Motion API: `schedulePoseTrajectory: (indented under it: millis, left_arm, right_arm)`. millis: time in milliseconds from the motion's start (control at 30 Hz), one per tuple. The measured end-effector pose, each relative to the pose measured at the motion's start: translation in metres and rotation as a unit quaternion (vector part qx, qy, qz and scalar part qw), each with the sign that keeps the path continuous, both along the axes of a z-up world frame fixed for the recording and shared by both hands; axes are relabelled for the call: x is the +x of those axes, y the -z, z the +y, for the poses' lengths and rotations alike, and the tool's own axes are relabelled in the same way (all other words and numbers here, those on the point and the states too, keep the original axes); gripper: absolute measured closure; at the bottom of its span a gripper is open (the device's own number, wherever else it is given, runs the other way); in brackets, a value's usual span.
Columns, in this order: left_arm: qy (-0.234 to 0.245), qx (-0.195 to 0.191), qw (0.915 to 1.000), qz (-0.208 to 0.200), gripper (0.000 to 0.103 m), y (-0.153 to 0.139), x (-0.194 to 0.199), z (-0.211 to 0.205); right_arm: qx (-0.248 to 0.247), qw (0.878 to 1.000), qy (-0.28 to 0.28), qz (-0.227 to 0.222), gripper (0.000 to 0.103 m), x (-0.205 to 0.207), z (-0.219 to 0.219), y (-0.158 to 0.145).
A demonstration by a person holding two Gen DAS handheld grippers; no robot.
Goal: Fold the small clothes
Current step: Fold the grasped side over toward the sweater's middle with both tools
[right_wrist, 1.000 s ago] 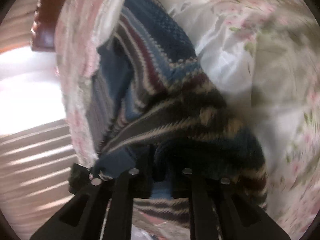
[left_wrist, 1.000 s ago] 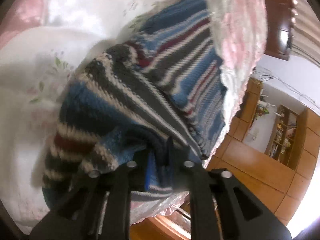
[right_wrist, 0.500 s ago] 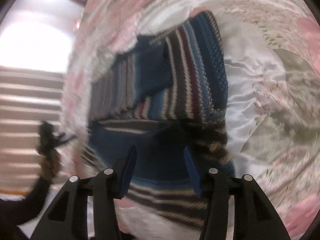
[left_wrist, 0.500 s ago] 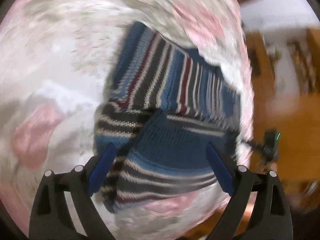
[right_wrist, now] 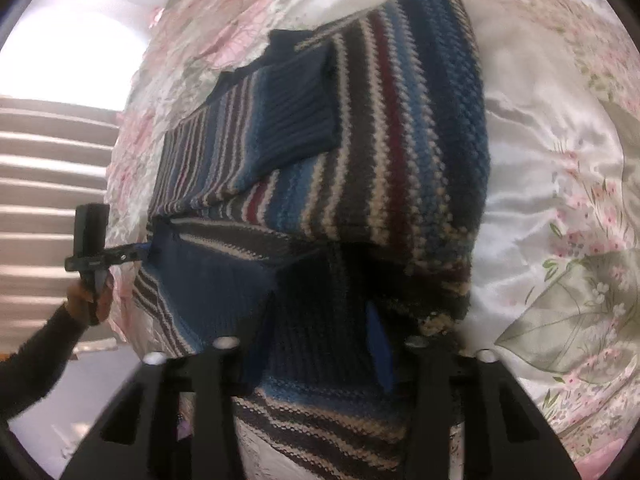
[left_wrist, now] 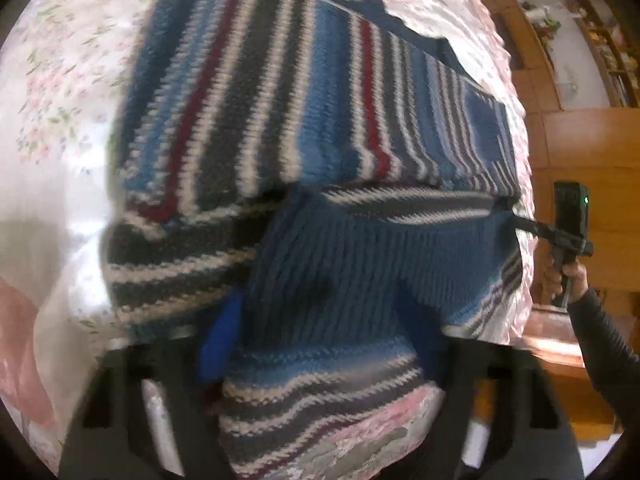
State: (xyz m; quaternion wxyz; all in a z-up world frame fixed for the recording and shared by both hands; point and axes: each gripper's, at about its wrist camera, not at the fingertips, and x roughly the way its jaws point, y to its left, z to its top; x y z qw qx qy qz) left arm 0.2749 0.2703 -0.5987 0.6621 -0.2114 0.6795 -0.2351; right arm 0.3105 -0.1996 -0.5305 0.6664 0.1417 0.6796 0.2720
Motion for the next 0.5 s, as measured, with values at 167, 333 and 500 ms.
schedulePoseTrajectory:
  millis: [167,333,500]
  left_arm:
    - [0.012,0.014,0.9998,-0.002,0.085,0.002,-0.004,-0.006]
    - [0.002,0.018,0.9997,-0.016,0.090,0.000,-0.008,-0.006]
    - [-0.005,0.017,0.9995,-0.027,0.092,-0.007,-0.011,-0.010]
  right_arm:
    - [0.003,1.000,-0.012,-0.010,0.081,-0.003,0.006,-0.005]
    - [-0.005,1.000,-0.006,-0.020,0.093,-0.004,0.002,-0.007]
    - [-0.005,0.999,0.011,-0.033,0.095,-0.007,-0.003,-0.015]
